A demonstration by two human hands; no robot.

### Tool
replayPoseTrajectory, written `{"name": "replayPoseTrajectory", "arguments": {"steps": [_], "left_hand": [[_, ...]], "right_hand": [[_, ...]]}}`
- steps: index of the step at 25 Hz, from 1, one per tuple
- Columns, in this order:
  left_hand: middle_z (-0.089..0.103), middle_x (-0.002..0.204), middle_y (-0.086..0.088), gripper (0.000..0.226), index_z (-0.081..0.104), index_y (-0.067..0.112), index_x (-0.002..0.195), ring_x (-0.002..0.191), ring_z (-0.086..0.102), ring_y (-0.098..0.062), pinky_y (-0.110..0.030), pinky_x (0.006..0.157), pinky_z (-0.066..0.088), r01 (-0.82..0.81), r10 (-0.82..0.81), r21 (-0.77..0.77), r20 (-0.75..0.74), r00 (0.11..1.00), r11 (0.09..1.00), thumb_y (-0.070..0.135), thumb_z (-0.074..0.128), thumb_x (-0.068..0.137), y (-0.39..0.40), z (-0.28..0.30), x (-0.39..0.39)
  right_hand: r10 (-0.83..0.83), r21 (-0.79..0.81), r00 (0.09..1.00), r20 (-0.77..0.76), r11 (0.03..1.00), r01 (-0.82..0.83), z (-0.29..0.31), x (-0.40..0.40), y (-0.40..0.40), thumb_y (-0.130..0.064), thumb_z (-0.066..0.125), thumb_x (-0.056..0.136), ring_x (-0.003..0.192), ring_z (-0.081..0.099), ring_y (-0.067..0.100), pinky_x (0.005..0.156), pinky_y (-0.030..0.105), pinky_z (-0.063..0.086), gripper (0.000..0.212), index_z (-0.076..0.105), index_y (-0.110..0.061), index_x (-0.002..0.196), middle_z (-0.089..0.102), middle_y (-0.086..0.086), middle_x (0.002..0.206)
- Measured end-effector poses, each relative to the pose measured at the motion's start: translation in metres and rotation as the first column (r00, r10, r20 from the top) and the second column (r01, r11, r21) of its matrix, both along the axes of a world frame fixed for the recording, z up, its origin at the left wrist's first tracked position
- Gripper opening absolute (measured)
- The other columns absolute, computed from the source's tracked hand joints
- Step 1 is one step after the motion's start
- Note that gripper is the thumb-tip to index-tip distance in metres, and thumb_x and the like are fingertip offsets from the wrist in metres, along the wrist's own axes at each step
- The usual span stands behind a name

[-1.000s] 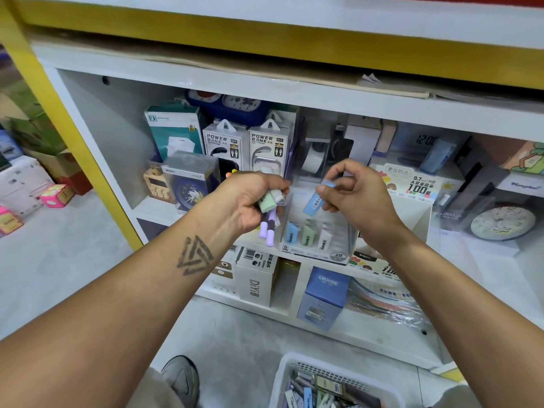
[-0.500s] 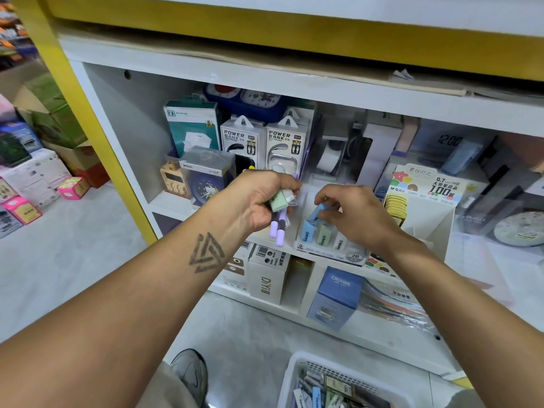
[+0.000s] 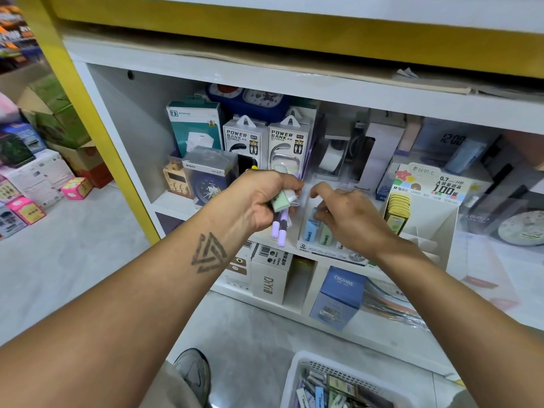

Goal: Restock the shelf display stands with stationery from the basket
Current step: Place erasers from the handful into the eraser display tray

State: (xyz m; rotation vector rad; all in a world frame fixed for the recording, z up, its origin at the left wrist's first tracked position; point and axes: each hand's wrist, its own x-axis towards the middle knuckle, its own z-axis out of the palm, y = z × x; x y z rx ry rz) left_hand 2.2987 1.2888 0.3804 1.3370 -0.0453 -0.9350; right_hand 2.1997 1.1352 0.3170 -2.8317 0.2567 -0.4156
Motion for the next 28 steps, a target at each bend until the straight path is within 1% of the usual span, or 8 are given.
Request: {"name": "replayPoseTrajectory", "arguments": {"steps": [5,7,8,10,12,18,24,28], "left_hand": [[0.059,0.080,-0.012,0.010,0.060,0.005,0.096,0.063,0.056,-0.017,-0.025,0.052,0.052,0.041,-0.041,-0.001,0.009,0.999,0.999,-0.004,0.061,0.090,-0.003,0.000,-0.001],[0.063,0.090,-0.016,0.013,0.063,0.001,0.103,0.073,0.061,-0.022,-0.034,0.067,0.057,0.056,-0.056,-0.007,0.004,0.998,0.998,-0.002,0.063,0.089,-0.007,0.000,-0.003],[0.065,0.089,-0.015,0.012,0.065,-0.001,0.101,0.071,0.062,-0.022,-0.033,0.064,0.057,0.065,-0.065,-0.013,0.005,0.998,0.998,-0.001,0.064,0.089,-0.008,0.000,-0.005],[0.066,0.074,-0.010,0.003,0.065,0.003,0.088,0.056,0.061,-0.018,-0.026,0.049,0.051,0.091,-0.091,-0.027,0.023,0.996,0.995,0.003,0.064,0.091,-0.012,0.002,-0.011],[0.064,0.071,-0.008,0.009,0.064,0.005,0.084,0.056,0.060,-0.018,-0.029,0.053,0.051,0.114,-0.114,-0.048,0.013,0.993,0.992,0.006,0.063,0.093,-0.018,0.002,-0.017],[0.065,0.073,-0.013,0.010,0.064,0.002,0.091,0.053,0.062,-0.023,-0.028,0.042,0.052,0.113,-0.111,-0.100,0.026,0.993,0.989,0.011,0.069,0.089,-0.036,0.001,-0.039],[0.054,0.061,-0.005,0.022,0.061,0.009,0.079,0.054,0.044,-0.012,-0.026,0.057,0.041,0.049,-0.049,-0.044,0.004,0.999,0.998,0.026,0.067,0.091,-0.048,-0.001,-0.036],[0.056,0.067,-0.007,0.018,0.061,0.009,0.081,0.057,0.051,-0.011,-0.023,0.054,0.043,0.057,-0.062,-0.084,-0.057,0.996,0.995,0.021,0.067,0.092,-0.051,-0.001,-0.038]], "right_hand": [[0.063,-0.060,0.997,-0.042,0.996,-0.065,0.002,0.001,0.001,-0.016,0.058,0.098,0.094,0.055,0.021,0.083,0.036,0.044,0.017,0.074,-0.019,0.103,0.071,-0.004,0.098],[0.022,0.169,0.999,0.024,0.985,-0.026,0.008,-0.002,0.002,-0.014,0.060,0.098,0.094,0.061,0.015,0.082,0.032,0.048,0.019,0.076,-0.021,0.105,0.073,-0.010,0.100],[-0.020,0.390,0.997,0.077,0.921,-0.011,0.014,-0.004,0.002,-0.016,0.061,0.097,0.088,0.065,0.011,0.077,0.027,0.049,0.017,0.076,-0.022,0.103,0.074,-0.011,0.095],[-0.058,0.803,0.990,0.127,0.592,-0.068,0.027,-0.011,-0.001,-0.022,0.066,0.096,0.077,0.070,0.015,0.069,0.025,0.053,0.009,0.074,-0.019,0.099,0.077,0.002,0.090],[0.002,0.924,0.993,0.118,0.367,-0.110,0.034,-0.020,-0.003,-0.029,0.074,0.090,0.073,0.071,0.025,0.062,0.028,0.055,0.023,0.068,-0.012,0.104,0.076,0.018,0.091],[-0.035,0.956,0.990,0.135,0.268,-0.121,0.043,-0.036,-0.004,-0.005,0.081,0.077,0.061,0.067,0.017,0.058,0.022,0.055,0.020,0.075,-0.007,0.095,0.074,0.014,0.076],[-0.195,0.812,0.976,0.092,0.582,0.040,0.049,-0.056,-0.024,0.000,0.072,0.088,0.064,0.070,0.018,0.063,0.027,0.059,0.012,0.076,-0.008,0.096,0.072,0.006,0.075],[-0.186,0.768,0.974,0.130,0.640,0.020,0.048,-0.066,-0.029,0.001,0.070,0.090,0.071,0.075,0.028,0.071,0.036,0.063,0.015,0.076,-0.012,0.095,0.071,0.010,0.080]]}}
